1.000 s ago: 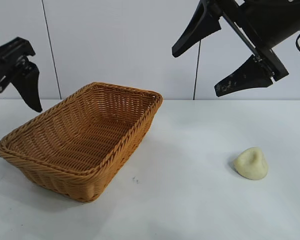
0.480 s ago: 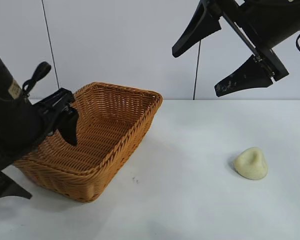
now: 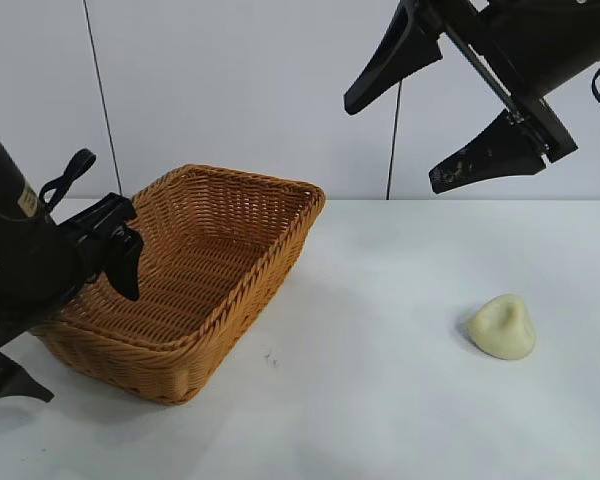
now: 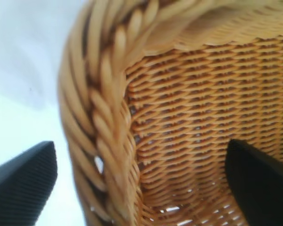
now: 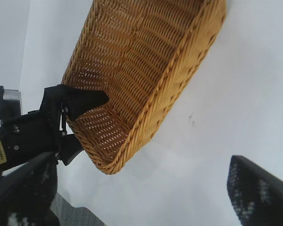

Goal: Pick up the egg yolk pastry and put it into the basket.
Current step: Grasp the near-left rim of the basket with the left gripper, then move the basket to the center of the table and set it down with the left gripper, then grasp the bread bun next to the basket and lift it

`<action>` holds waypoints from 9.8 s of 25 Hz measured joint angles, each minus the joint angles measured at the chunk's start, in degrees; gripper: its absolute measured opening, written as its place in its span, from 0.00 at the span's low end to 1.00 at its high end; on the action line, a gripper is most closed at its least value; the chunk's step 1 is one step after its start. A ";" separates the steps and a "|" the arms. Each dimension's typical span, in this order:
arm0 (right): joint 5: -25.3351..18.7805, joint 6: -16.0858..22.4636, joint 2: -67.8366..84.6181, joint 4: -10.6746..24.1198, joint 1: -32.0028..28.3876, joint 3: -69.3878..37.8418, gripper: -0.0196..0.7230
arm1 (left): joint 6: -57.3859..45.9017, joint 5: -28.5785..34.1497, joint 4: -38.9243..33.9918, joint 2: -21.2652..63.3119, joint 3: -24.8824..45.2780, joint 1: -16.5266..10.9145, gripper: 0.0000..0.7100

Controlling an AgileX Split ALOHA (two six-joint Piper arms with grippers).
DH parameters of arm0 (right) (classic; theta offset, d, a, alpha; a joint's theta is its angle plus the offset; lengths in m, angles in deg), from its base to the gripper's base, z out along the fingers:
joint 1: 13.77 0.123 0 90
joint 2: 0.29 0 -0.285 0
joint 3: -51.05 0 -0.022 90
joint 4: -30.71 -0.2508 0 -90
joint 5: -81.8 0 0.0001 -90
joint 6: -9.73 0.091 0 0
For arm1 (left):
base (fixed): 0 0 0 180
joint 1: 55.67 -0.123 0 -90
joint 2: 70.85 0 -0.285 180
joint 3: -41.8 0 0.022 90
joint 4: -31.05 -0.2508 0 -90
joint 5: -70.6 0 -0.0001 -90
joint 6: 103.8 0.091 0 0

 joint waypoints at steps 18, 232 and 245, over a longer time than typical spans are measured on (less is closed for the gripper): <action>0.00 0.00 0.00 0.00 0.00 0.00 0.97 | 21.34 4.65 10.34 1.02 -3.36 -0.99 0.13; -2.91 28.76 -25.54 53.15 0.00 10.41 0.90 | 92.92 42.52 10.43 101.10 18.09 -27.94 0.98; -2.01 28.10 -24.13 53.15 0.00 10.41 0.11 | 92.92 42.52 10.41 101.10 18.09 -27.94 0.98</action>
